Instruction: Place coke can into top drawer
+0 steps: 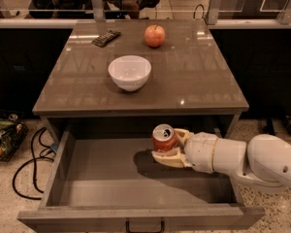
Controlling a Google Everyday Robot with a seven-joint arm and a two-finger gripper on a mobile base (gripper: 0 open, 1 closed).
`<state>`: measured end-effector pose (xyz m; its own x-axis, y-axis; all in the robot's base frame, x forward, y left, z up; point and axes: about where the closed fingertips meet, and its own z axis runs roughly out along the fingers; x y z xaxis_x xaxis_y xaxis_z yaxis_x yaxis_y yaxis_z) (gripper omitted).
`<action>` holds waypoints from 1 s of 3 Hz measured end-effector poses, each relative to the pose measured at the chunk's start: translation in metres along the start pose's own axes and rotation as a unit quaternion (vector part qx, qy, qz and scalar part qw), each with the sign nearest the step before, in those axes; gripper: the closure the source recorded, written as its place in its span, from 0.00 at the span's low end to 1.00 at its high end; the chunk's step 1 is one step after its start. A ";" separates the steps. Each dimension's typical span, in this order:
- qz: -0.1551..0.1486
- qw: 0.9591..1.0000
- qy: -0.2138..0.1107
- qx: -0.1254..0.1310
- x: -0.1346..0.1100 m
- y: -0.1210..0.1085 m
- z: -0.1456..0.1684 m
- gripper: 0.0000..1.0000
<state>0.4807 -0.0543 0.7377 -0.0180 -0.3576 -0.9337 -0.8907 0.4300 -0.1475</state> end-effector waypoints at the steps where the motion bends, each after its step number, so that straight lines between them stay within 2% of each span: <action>1: 0.000 1.000 0.000 0.000 0.000 0.000 0.000 1.00; 2: 0.002 1.000 -0.004 -0.011 0.003 0.002 0.012 1.00; 3: 0.003 0.999 -0.009 -0.037 0.020 0.014 0.047 1.00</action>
Offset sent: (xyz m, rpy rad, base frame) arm 0.0105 0.0211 -0.0173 0.0230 0.0206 0.0430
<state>0.4891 -0.0162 0.7011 -0.0163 -0.3399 -0.9403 -0.9221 0.3687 -0.1173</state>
